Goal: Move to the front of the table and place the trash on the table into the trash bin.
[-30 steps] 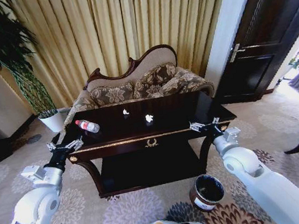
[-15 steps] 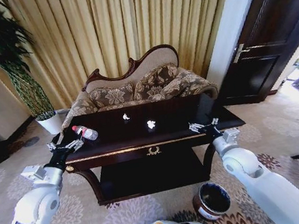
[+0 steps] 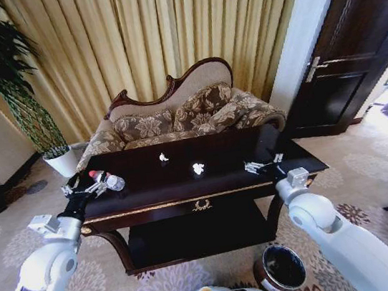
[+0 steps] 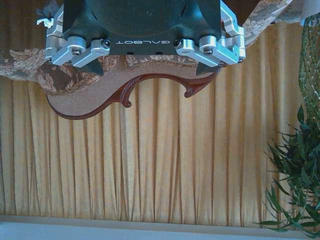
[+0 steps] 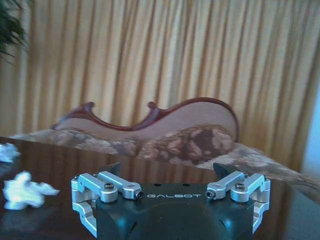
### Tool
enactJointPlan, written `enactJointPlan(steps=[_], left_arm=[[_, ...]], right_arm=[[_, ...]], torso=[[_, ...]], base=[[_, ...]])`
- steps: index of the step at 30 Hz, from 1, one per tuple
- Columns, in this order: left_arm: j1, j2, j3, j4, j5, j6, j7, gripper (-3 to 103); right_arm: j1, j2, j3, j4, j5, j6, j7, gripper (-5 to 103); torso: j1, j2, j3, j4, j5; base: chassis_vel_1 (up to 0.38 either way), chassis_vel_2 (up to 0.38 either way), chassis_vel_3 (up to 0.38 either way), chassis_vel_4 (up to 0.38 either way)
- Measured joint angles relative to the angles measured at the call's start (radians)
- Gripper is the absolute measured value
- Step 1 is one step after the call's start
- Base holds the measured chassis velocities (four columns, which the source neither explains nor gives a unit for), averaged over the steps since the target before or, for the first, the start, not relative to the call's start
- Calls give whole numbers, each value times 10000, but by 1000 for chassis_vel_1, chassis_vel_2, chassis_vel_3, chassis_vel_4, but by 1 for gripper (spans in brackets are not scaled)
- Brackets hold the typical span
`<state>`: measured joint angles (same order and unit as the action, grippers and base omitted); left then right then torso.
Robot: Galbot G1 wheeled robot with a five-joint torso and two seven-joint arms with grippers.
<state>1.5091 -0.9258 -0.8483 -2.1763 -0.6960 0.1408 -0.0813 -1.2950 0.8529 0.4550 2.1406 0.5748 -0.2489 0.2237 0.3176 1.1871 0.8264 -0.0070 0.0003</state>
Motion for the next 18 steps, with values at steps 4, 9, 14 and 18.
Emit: enactJointPlan(steps=[4, 9, 14, 18], left_arm=[[114, -57, -49, -106, 12, -1, -1, 100], [222, -140, -72, -325, 62, 1, -102, 100], [270, -159, -67, -499, 117, 29, -162, 100], [332, -181, -28, -683, 126, 129, -284, 100]], right_arm=[[175, -530, -163, 14, 252, -1, -637, 100], [458, -1381, -281, -170, 1110, -48, -1395, 100], [877, -2184, -557, -500, 1849, -54, -2030, 100], [1478, -2466, -1113, -843, 2528, -61, -2306, 100]], torso=[[-2, 1, -1, 1, 0], [-1, 0, 1, 1, 0], [-1, 0, 0, 0, -1], [-1, 0, 0, 0, 1]], base=[[0, 0, 0, 0], [0, 0, 0, 0], [0, 0, 0, 0], [0, 0, 0, 0]])
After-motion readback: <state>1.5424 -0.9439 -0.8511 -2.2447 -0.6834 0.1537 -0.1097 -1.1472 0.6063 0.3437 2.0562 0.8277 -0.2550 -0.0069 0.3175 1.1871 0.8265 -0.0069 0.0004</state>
